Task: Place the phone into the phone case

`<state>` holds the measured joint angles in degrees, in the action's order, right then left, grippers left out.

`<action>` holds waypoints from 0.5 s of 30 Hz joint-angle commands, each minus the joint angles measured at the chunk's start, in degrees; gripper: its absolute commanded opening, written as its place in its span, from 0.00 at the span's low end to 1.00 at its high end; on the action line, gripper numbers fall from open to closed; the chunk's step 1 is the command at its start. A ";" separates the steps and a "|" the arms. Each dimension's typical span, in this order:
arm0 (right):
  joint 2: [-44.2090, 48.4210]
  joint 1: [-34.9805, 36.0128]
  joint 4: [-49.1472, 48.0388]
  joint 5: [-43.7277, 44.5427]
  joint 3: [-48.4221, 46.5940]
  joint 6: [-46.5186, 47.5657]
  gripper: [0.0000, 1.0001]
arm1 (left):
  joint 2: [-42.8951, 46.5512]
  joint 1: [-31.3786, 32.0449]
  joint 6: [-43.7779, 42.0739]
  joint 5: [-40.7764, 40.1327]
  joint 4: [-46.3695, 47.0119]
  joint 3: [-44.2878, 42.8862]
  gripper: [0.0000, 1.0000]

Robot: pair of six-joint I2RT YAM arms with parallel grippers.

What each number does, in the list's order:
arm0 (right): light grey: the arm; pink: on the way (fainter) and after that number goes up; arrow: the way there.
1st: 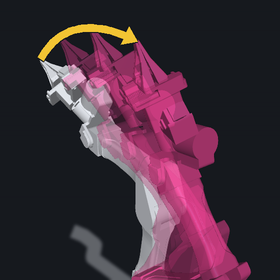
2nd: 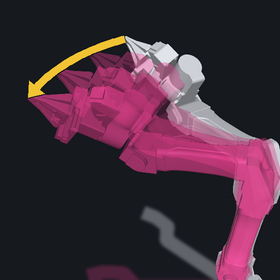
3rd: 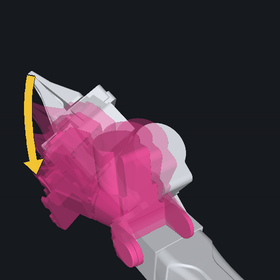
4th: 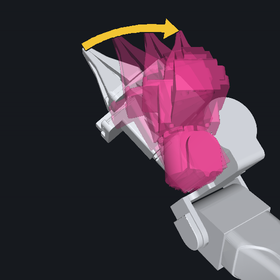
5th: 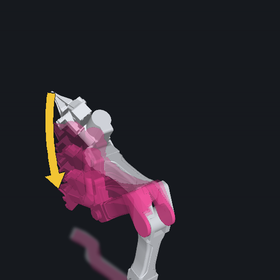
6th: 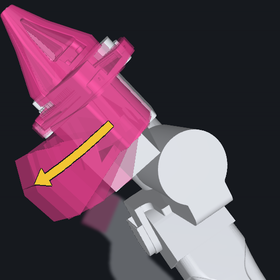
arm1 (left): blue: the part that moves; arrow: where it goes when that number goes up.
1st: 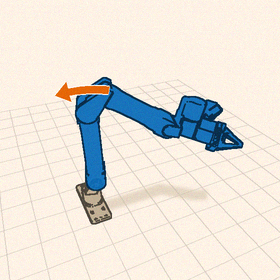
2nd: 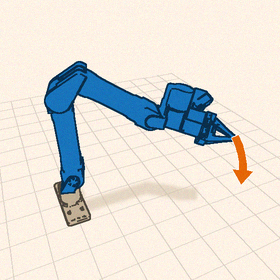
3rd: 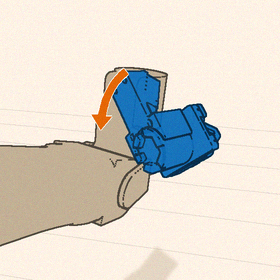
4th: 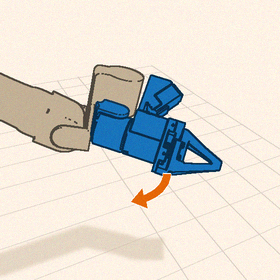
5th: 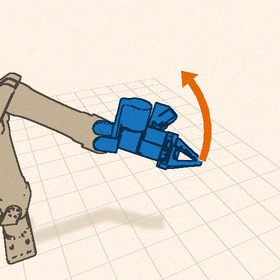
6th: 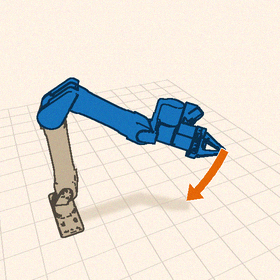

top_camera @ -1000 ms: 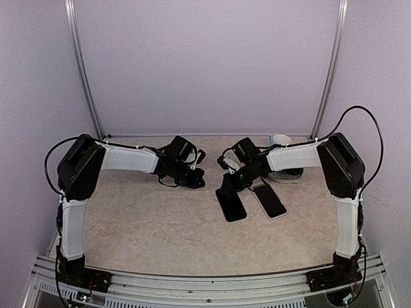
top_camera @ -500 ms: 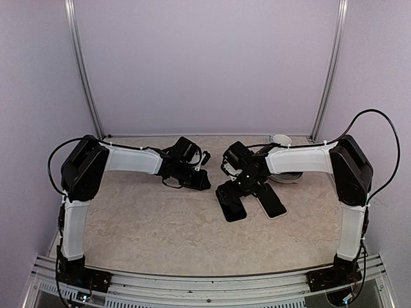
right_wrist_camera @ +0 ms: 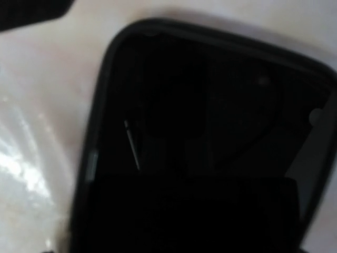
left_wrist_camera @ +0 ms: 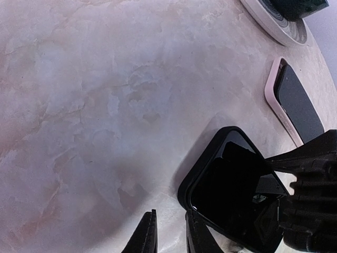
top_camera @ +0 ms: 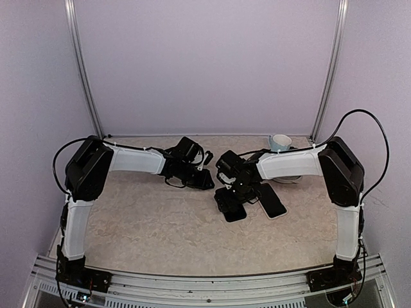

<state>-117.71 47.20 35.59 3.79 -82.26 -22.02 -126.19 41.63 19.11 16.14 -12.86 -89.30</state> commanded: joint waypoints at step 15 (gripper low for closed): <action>5.64 0.35 -8.85 0.46 7.67 -0.05 0.52 | 4.78 -2.51 7.54 4.48 13.32 6.25 0.52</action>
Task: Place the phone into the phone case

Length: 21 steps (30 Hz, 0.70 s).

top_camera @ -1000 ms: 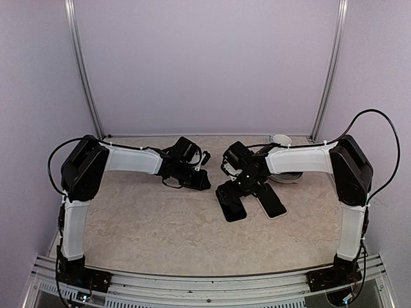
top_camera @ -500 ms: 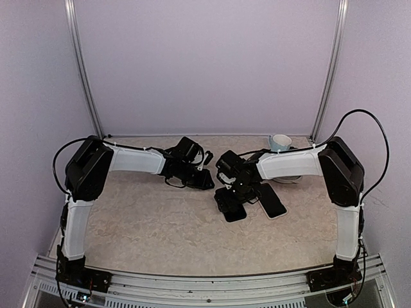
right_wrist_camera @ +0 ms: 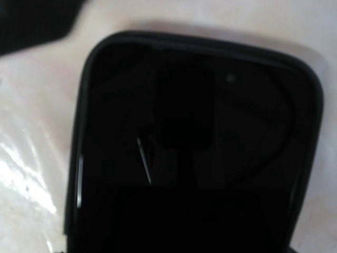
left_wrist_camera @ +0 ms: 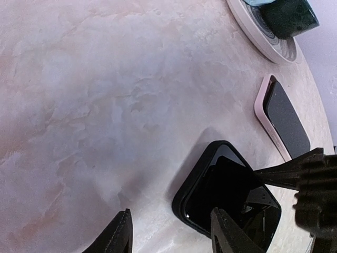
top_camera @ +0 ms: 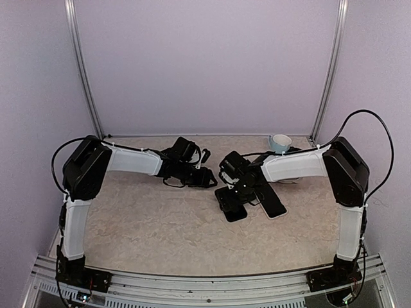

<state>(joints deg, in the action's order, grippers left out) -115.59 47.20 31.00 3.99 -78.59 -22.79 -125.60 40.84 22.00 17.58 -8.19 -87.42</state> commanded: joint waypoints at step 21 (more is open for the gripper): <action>15.27 -0.70 -22.78 -0.28 17.46 1.43 0.46 | -4.94 -0.54 22.31 19.45 25.87 5.00 0.62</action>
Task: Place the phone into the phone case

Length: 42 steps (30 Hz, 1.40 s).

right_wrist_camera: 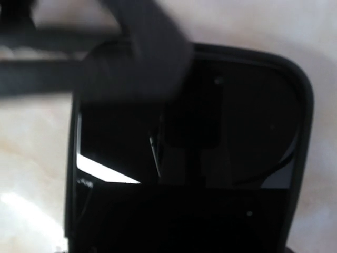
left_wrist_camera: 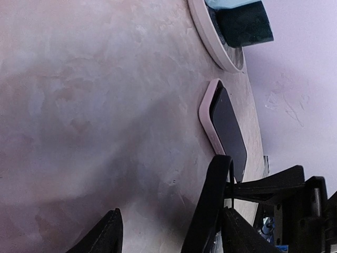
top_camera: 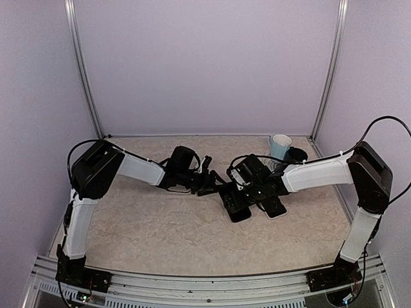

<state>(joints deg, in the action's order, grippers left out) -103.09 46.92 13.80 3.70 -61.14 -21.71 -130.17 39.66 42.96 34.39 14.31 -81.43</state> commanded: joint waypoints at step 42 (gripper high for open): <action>10.76 -19.41 -31.17 -45.56 19.50 12.03 0.73 | 6.80 3.48 -32.64 9.02 -4.59 0.78 0.00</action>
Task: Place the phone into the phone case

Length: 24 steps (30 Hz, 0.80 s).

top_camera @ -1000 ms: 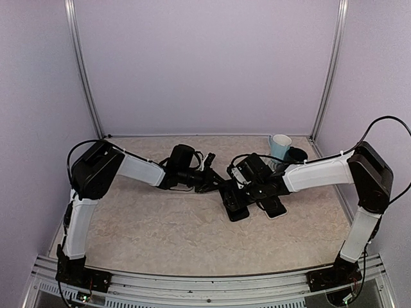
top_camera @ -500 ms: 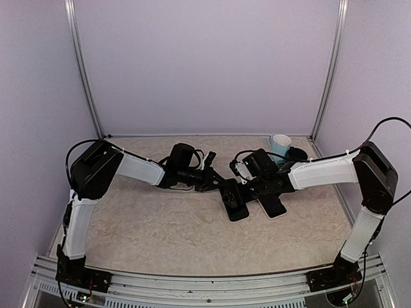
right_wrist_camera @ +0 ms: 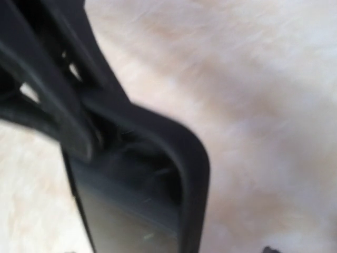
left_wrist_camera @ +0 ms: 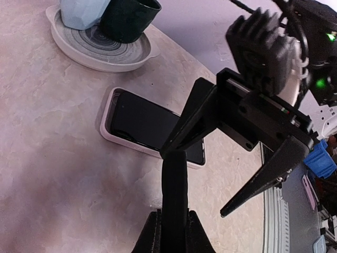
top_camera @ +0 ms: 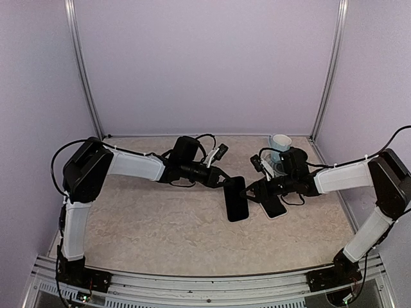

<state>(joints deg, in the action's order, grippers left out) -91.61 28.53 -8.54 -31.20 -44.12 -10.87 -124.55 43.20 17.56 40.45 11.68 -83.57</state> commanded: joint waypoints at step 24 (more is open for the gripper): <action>-0.97 -1.02 -6.36 -13.21 2.21 0.39 0.00 | 0.04 0.29 -0.81 4.24 -0.35 0.72 0.46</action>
<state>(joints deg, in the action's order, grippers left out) -94.06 27.49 -16.45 -46.63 -40.53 -10.15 -123.81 42.92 13.34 49.52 12.67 -81.71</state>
